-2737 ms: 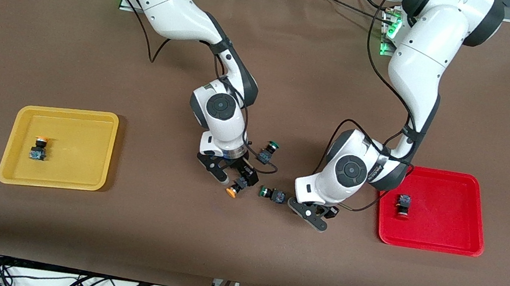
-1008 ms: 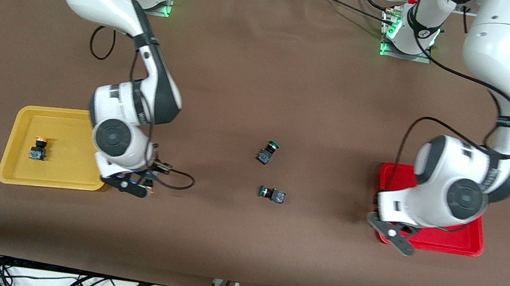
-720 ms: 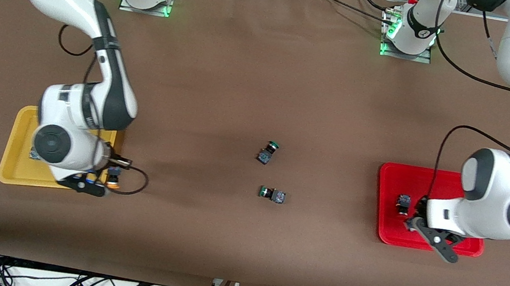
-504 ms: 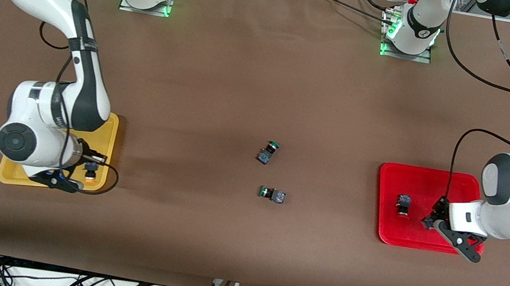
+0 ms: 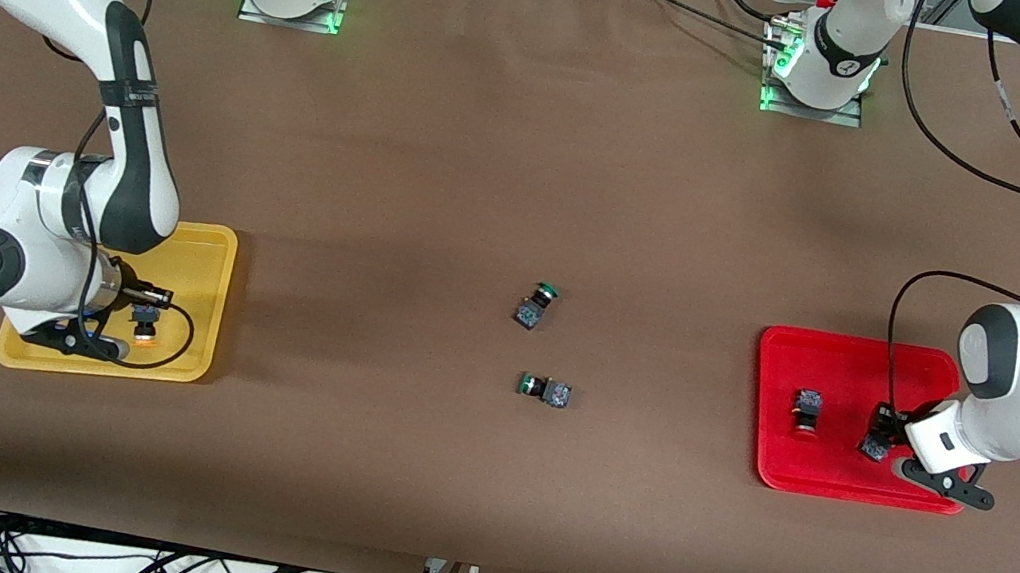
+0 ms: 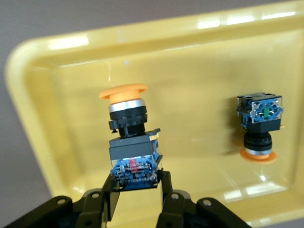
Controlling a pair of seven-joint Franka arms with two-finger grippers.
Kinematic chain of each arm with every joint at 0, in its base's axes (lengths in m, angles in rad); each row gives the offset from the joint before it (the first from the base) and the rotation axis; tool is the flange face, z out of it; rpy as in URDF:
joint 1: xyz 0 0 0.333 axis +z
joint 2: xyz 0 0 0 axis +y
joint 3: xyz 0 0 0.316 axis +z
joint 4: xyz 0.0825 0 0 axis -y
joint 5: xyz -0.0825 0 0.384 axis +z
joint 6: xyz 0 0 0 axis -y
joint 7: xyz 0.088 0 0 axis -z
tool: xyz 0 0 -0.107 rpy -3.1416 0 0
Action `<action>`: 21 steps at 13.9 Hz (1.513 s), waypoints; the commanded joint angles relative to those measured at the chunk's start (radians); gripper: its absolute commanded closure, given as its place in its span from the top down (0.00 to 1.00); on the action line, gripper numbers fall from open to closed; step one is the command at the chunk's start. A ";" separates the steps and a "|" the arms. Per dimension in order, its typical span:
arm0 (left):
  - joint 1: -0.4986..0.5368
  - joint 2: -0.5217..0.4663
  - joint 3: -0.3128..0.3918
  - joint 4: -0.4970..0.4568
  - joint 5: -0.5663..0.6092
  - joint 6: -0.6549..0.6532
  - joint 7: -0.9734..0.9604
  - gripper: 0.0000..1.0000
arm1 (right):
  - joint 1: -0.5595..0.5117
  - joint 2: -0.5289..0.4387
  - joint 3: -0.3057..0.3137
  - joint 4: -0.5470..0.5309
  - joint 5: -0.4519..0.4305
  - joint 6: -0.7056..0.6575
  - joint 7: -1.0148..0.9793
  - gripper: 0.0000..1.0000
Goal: Place red and yellow buttons in trays
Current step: 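Lower and release the yellow and red buttons into their trays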
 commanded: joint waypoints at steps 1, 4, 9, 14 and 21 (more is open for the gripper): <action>0.000 -0.026 -0.010 -0.030 0.017 0.011 -0.206 0.25 | -0.018 -0.086 0.007 -0.191 0.024 0.145 -0.039 0.00; -0.002 -0.020 -0.010 -0.029 0.017 0.011 -0.267 0.95 | -0.026 -0.091 0.007 -0.225 0.051 0.171 -0.046 0.00; 0.001 -0.041 -0.009 -0.017 0.017 -0.009 -0.321 1.00 | -0.030 -0.091 0.007 -0.222 0.054 0.194 -0.053 1.00; -0.001 -0.213 -0.018 0.019 0.017 -0.197 -0.314 1.00 | -0.030 -0.105 0.009 -0.028 0.050 0.011 -0.180 1.00; -0.002 -0.491 -0.090 -0.038 0.000 -0.403 -0.279 1.00 | -0.030 -0.132 0.009 0.290 0.042 -0.414 -0.289 1.00</action>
